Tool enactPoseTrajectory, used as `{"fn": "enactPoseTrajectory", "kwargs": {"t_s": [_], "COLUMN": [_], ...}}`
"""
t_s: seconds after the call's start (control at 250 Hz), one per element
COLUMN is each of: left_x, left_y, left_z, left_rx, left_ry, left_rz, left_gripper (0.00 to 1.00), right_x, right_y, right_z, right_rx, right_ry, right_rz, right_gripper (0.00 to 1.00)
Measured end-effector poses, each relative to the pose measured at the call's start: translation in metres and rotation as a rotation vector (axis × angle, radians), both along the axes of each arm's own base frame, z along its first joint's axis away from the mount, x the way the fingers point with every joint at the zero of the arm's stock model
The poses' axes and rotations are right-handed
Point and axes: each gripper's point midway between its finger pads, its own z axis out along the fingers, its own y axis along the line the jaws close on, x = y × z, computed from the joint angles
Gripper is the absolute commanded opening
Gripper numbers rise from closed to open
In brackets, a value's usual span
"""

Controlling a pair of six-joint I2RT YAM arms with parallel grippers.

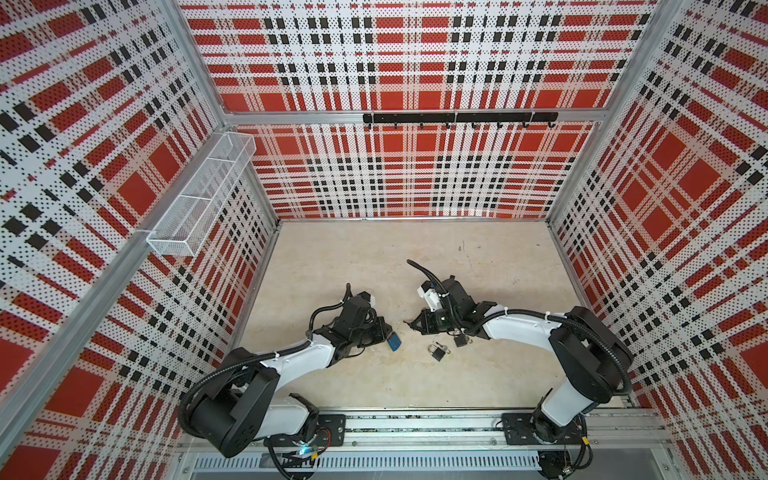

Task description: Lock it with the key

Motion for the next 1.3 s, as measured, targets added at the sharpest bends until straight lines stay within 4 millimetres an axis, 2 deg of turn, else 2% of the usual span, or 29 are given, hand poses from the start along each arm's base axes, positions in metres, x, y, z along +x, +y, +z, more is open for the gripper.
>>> {"fn": "enactPoseTrajectory", "kwargs": {"t_s": [0.024,0.152,0.324,0.456,0.5,0.624,0.812,0.86,0.968,1.036,1.056,1.088,1.133,1.193,1.225,1.301], "left_x": [0.001,0.005,0.008,0.012,0.012,0.014,0.013,0.013,0.014,0.018,0.02,0.023,0.028,0.036,0.041,0.054], "left_y": [0.0,0.005,0.012,0.019,0.022,0.035,0.067,0.076,0.099,0.113,0.119,0.127,0.137,0.152,0.16,0.176], "left_z": [0.0,-0.003,-0.001,0.016,0.024,0.042,0.062,0.067,0.082,0.095,0.1,0.108,0.119,0.131,0.134,0.137], "left_rx": [0.002,0.024,0.046,0.047,0.046,0.055,0.102,0.114,0.156,0.197,0.215,0.247,0.293,0.369,0.419,0.539], "left_ry": [-0.002,-0.009,-0.03,-0.085,-0.107,-0.156,-0.209,-0.226,-0.274,-0.318,-0.336,-0.37,-0.416,-0.486,-0.514,-0.564], "left_rz": [0.007,0.039,0.074,0.113,0.126,0.169,0.249,0.269,0.329,0.369,0.386,0.409,0.445,0.492,0.512,0.551], "left_gripper": [0.37,0.44,0.46,0.47,0.48,0.51,0.57,0.62,0.7,0.79,0.84,0.89,0.94,0.96,0.97,1.0], "right_x": [0.001,-0.003,-0.009,-0.003,-0.001,0.001,0.001,0.002,0.002,0.003,0.005,0.007,0.012,0.027,0.038,0.07], "right_y": [0.002,0.013,0.022,0.022,0.021,0.02,0.02,0.019,0.012,0.004,0.0,-0.005,-0.014,-0.034,-0.05,-0.105], "right_z": [-0.001,-0.019,-0.036,-0.034,-0.035,-0.035,-0.036,-0.036,-0.033,-0.017,-0.01,0.005,0.028,0.067,0.086,0.126], "right_rx": [0.003,-0.006,-0.024,-0.023,-0.027,-0.029,-0.036,-0.041,-0.071,-0.088,-0.095,-0.093,-0.082,-0.053,-0.039,-0.049], "right_ry": [0.0,0.019,0.04,0.022,0.018,0.016,0.013,0.01,-0.008,-0.049,-0.07,-0.107,-0.166,-0.267,-0.315,-0.449], "right_rz": [-0.005,-0.011,-0.022,-0.052,-0.06,-0.076,-0.085,-0.088,-0.094,-0.094,-0.098,-0.099,-0.104,-0.136,-0.174,-0.306], "right_gripper": [0.0,0.0,0.0,0.0,0.04,0.24,0.29,0.3,0.39,0.53,0.65,0.78,0.89,1.0,1.0,1.0]}}
